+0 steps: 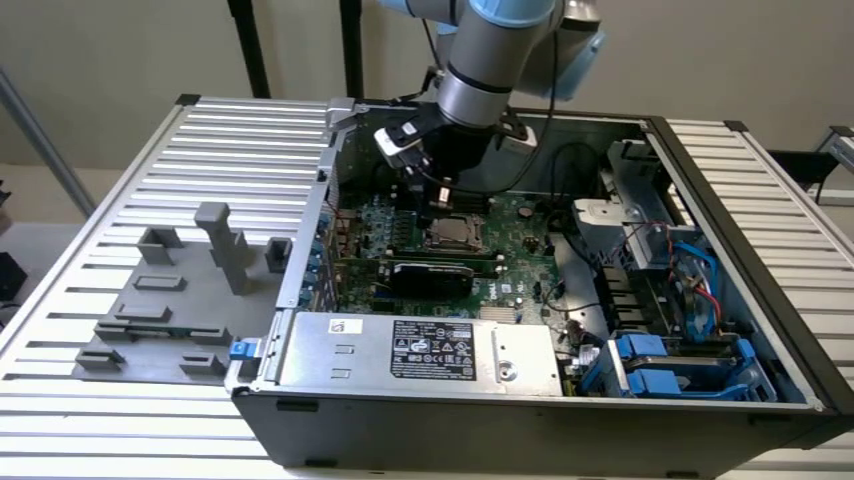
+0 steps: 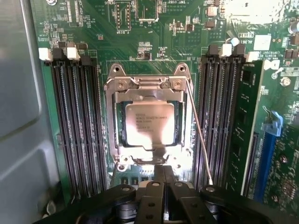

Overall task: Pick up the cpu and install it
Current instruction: 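Close the cpu cover, then install the first cpu locking lever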

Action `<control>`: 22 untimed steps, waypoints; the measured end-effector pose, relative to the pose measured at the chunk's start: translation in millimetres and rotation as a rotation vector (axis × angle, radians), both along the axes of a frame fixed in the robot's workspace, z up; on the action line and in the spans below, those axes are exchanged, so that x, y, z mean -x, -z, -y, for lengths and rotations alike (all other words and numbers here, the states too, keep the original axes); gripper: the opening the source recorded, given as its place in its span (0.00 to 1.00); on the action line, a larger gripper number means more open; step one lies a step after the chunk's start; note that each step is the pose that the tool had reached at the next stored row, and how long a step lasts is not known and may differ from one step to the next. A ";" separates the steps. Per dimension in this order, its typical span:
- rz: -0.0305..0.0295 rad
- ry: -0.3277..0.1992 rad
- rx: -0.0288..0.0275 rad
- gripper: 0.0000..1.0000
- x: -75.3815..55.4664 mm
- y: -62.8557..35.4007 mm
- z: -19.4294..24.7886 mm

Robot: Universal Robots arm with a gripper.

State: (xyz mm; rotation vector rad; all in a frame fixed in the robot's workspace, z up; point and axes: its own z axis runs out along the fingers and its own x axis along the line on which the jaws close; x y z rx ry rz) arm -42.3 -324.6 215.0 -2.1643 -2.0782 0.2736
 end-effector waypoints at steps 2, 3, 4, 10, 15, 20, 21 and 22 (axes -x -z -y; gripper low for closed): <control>0.0002 0.000 -0.0004 0.11 6.0 -2.2 1.5; 0.0001 0.000 -0.0003 0.11 9.8 -3.1 2.2; 0.0001 0.000 -0.0003 0.11 13.8 -3.9 2.6; 0.0009 0.000 -0.0008 0.11 22.9 -5.2 3.1; 0.0008 0.000 -0.0007 0.11 22.9 -5.5 3.1; 0.0008 0.000 -0.0007 0.11 22.9 -5.7 3.1; 0.0009 0.000 -0.0007 0.11 22.9 -5.7 3.1; 0.0008 0.000 -0.0006 0.11 22.9 -5.7 3.1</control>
